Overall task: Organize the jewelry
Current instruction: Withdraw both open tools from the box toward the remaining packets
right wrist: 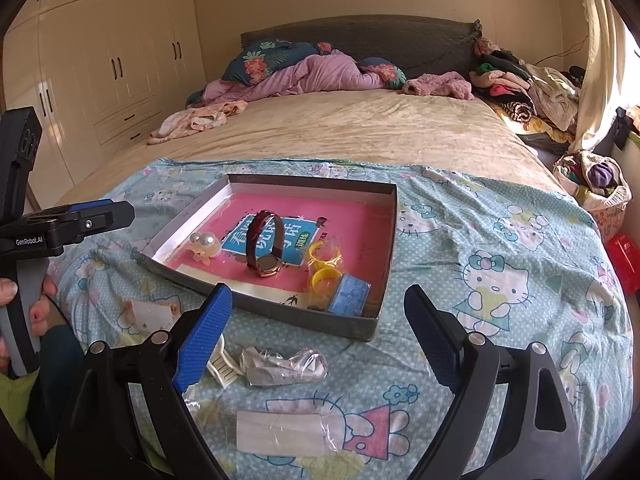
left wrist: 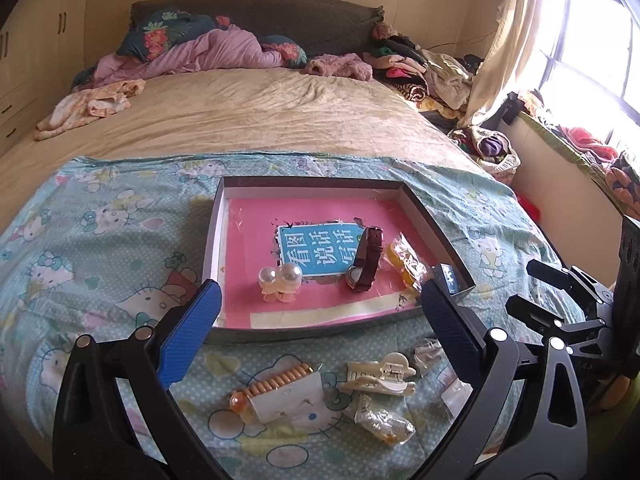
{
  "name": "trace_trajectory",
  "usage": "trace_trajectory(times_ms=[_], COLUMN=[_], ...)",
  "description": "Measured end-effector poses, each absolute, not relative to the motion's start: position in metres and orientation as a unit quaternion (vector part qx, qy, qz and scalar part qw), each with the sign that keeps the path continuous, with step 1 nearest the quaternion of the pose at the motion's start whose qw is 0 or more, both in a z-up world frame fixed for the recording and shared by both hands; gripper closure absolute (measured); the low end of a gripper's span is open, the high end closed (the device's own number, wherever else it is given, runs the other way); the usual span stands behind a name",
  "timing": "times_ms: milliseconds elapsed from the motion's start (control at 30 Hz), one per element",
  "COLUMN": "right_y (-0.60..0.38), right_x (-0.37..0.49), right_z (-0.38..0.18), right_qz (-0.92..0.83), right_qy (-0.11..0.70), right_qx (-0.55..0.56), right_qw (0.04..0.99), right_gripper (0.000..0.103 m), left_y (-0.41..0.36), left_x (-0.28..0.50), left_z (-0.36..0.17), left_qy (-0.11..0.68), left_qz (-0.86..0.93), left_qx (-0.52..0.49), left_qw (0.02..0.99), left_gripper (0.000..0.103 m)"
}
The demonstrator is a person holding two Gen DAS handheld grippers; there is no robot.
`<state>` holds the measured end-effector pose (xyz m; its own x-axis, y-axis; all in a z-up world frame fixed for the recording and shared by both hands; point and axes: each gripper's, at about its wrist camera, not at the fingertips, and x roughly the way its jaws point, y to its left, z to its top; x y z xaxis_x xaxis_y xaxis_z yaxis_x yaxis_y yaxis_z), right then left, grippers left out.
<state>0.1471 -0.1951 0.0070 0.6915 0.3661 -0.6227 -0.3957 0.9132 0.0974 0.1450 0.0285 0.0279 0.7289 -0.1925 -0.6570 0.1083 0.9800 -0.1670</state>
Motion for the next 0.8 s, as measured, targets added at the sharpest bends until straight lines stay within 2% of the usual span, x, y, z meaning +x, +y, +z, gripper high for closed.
trace_trajectory(times_ms=[800], right_y=[-0.203], right_x=[0.106], right_z=[-0.019], right_qz=[0.208], right_qy=[0.378], right_qx=[-0.026], right_qw=[0.902], right_gripper=[0.016], left_y=[0.019], left_x=[0.094], left_z=[-0.006], left_qy=[0.398], left_qz=[-0.088], left_qx=[-0.029], left_qw=[0.913], left_gripper=[0.010])
